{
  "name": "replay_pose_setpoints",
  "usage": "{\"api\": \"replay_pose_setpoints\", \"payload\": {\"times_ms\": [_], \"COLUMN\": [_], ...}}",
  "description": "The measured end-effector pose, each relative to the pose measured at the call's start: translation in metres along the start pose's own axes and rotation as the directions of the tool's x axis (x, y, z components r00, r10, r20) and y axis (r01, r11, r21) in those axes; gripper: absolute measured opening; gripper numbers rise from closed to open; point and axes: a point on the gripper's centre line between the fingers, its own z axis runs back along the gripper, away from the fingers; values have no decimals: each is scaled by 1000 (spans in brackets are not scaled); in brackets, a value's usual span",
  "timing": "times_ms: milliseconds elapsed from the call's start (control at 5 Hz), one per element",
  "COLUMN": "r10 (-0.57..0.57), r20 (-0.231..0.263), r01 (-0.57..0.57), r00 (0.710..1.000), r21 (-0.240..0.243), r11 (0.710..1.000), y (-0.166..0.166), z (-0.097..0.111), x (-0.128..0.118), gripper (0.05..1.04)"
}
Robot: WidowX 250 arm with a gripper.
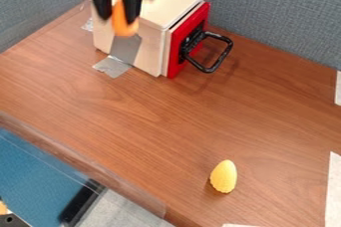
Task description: Put the orange object on top of the drawer
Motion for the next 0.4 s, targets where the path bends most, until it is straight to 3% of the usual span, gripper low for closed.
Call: {"api": "replay_pose_setpoints", "payload": {"times_ms": [200, 400], "r10": [19, 6], "r20": [18, 17], "r01": [-19, -6], "r00": [1000, 1000], "r21": [-4, 4], "r11": [1000, 1000], "y": [-2, -6], "z": [11, 6], "x": [23, 39], "gripper": [545, 546]}}
